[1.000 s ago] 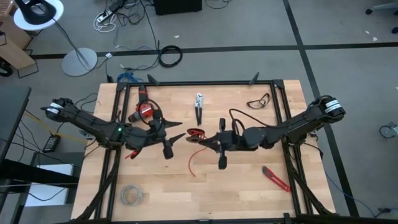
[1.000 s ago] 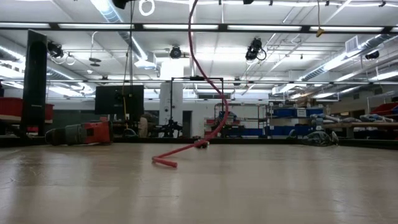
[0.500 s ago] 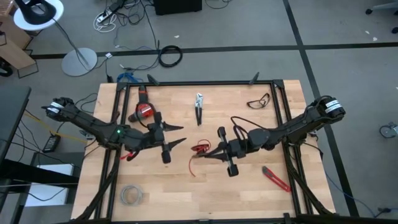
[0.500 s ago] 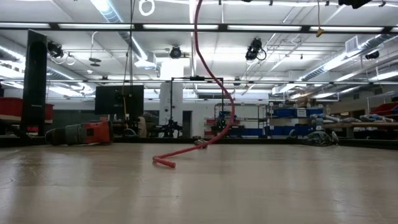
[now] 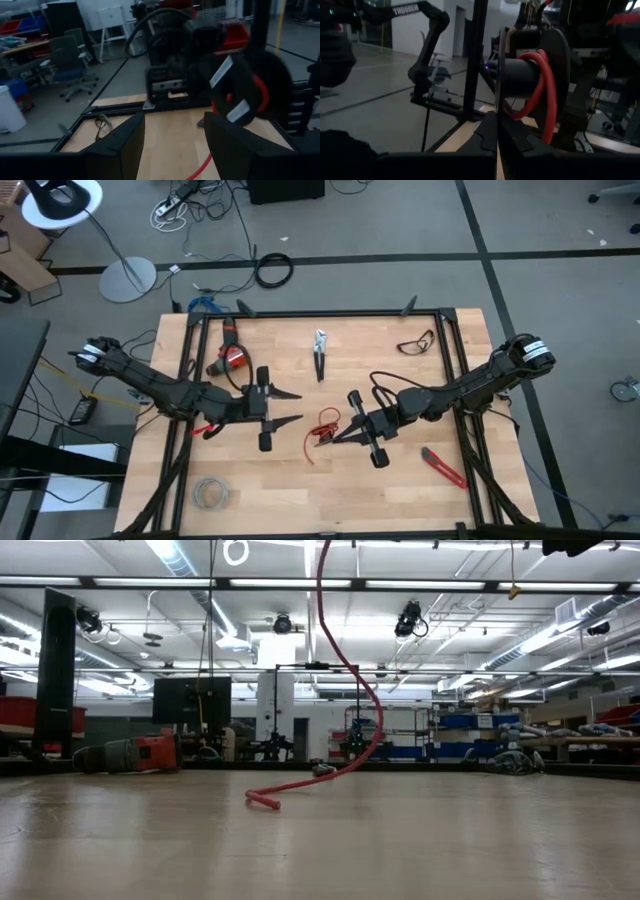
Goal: Coil cords
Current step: Uncoil the red wire from the black spool
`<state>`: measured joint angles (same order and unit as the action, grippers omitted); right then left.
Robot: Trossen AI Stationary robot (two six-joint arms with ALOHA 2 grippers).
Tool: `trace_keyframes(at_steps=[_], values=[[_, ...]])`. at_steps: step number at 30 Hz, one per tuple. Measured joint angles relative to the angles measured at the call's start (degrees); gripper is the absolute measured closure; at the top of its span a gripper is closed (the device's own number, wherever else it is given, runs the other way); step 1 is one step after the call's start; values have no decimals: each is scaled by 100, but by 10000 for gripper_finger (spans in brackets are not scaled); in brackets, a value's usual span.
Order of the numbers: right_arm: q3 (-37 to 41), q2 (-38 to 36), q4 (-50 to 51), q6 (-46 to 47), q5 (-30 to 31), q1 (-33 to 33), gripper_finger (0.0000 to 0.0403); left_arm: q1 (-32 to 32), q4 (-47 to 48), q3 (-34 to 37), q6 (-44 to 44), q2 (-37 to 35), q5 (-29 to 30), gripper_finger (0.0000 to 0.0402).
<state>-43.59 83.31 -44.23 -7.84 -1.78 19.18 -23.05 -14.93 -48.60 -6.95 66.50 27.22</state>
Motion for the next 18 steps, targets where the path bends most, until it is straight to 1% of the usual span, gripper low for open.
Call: trace_keyframes(at_steps=[2,5,7,11,14,18], values=[[0,0,64,2,0,-1,403,0,-126,0,-49,-1,-110,195],[0,0,160,7,2,-1,403,15,-153,0,-49,-6,-122,199],[0,0,189,7,2,-9,403,19,-143,0,-51,0,-146,205],[0,0,223,25,4,-63,403,21,-152,0,-40,-2,-401,219],[0,0,236,28,7,-111,403,22,-134,0,-10,-2,-418,230],[0,0,241,26,8,-162,403,24,-39,0,34,34,-611,234]])
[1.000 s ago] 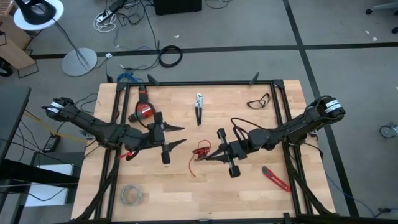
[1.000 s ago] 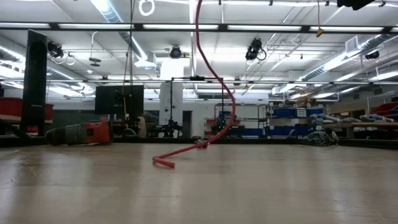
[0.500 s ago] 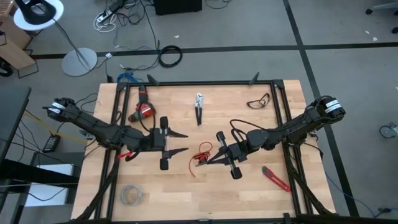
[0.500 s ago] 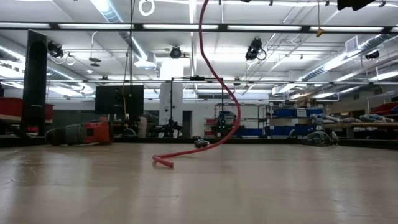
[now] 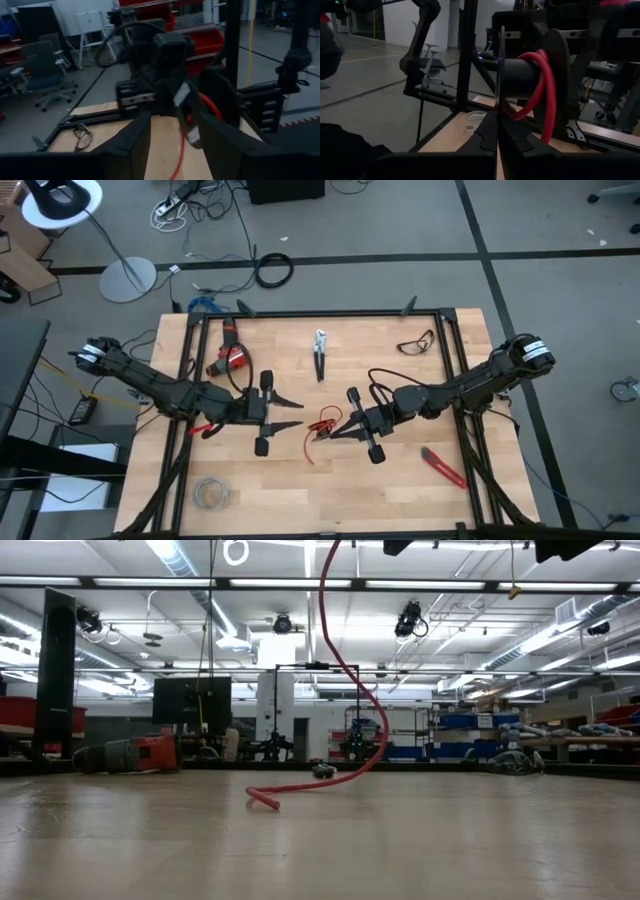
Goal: Coil cords
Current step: Uncoil the red wire from the black spool
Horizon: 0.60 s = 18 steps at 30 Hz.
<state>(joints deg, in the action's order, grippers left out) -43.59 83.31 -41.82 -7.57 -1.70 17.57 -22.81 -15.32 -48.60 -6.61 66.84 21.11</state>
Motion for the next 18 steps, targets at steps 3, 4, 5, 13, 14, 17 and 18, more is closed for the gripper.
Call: trace_keyframes(at_steps=[3,4,5,13,14,17,18], values=[[0,0,0,-2,-8,-37,403,-1,47,0,75,65,7,234],[0,0,0,-2,-11,-49,403,21,14,0,99,110,13,234],[0,0,3,-2,-15,-53,403,38,-2,-2,108,149,15,234],[0,0,20,-20,-50,-97,403,212,3,-2,240,414,75,234],[0,0,42,-17,-52,-97,403,221,-20,-2,240,423,89,234],[0,0,52,-17,-49,-97,403,219,-28,-2,240,425,85,234],[0,0,55,-17,-40,-97,403,219,-26,-2,240,425,86,234]])
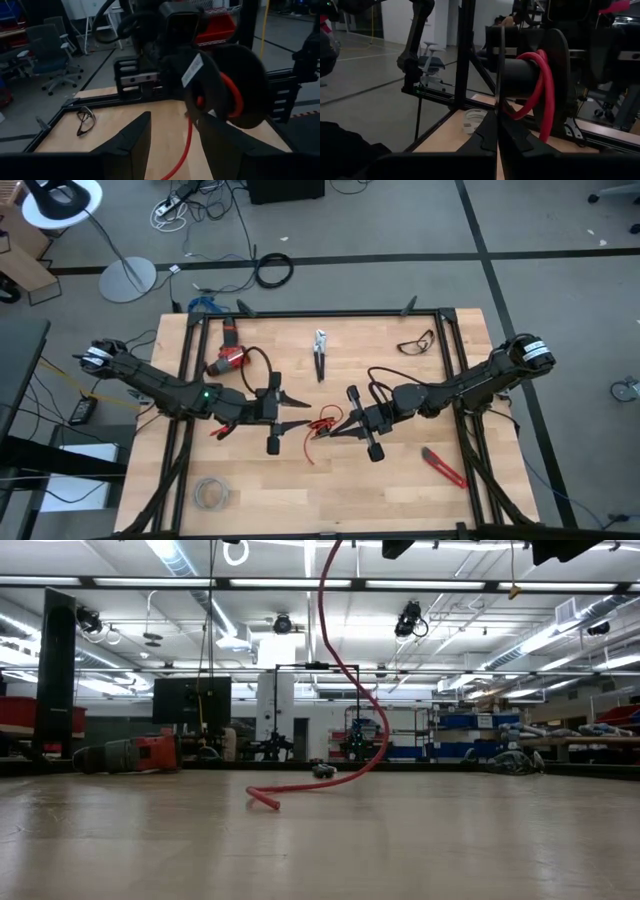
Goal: Coil cords
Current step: Uncoil the red wire from the black spool
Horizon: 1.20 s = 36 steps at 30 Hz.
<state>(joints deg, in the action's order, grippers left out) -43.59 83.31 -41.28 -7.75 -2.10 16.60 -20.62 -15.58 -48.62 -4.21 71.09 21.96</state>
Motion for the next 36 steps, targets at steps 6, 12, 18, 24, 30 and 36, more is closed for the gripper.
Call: trace_keyframes(at_steps=[6,12,18,24,30,36], values=[[0,0,45,-28,35,0,403,-52,18,0,0,-6,-80,234],[0,0,76,-31,34,10,403,-92,62,0,2,-40,-132,234],[0,0,117,-2,-80,13,403,-103,172,0,35,-190,-167,234],[0,0,244,0,-95,22,403,-200,289,0,61,-339,-168,234],[0,0,245,2,-97,22,403,-280,418,0,172,-330,-228,234],[0,0,238,7,-97,22,403,-280,426,0,190,-326,-233,234]])
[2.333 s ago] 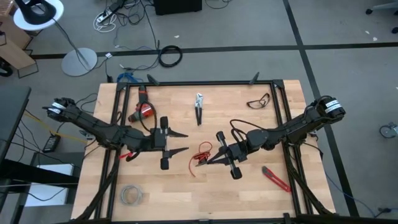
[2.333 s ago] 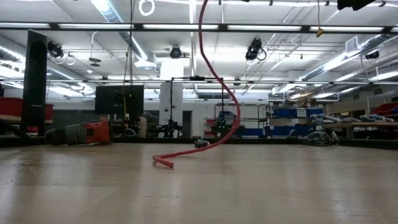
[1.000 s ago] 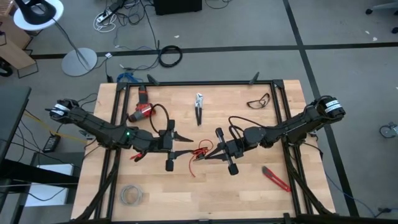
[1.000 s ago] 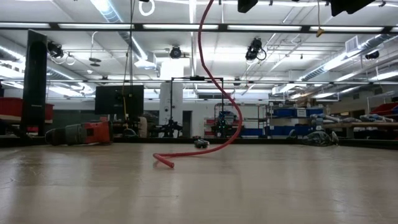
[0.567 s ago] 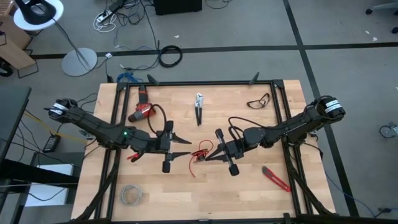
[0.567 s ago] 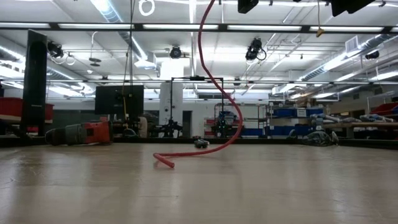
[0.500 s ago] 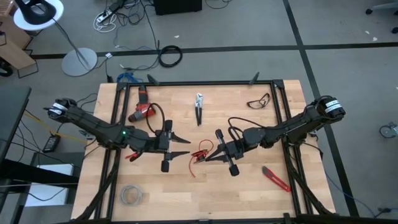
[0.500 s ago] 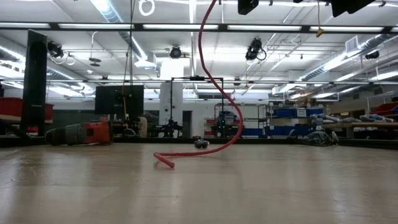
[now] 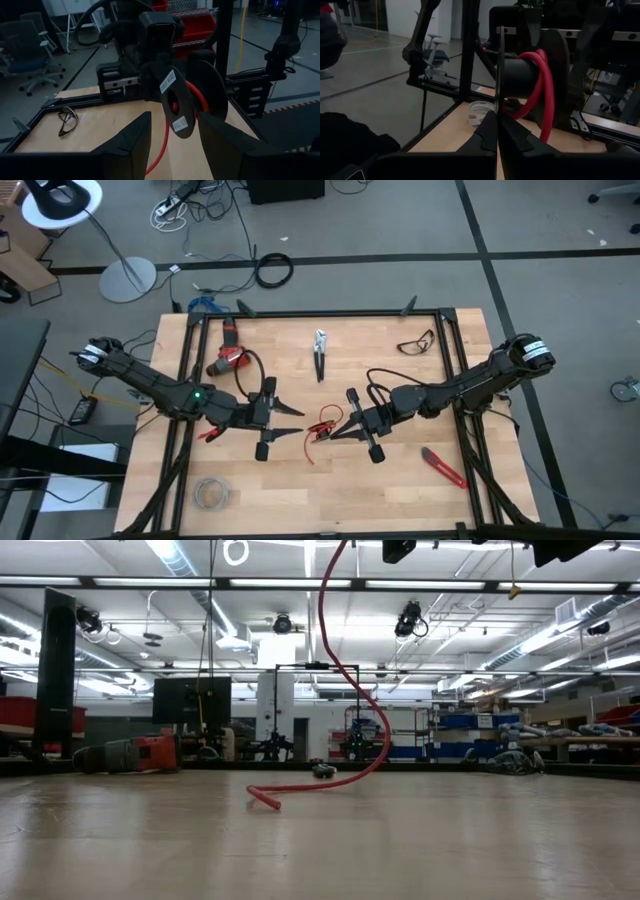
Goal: Coil cords
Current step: Uncoil the red wire from the black spool
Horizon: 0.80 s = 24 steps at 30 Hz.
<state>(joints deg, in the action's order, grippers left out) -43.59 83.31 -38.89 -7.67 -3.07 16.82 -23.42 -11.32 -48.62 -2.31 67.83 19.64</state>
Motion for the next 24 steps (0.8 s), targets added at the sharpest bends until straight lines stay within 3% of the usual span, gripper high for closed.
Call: trace_keyframes(at_steps=[24], values=[[-2,0,-177,-101,44,0,403,0,57,0,114,0,-41,234]])
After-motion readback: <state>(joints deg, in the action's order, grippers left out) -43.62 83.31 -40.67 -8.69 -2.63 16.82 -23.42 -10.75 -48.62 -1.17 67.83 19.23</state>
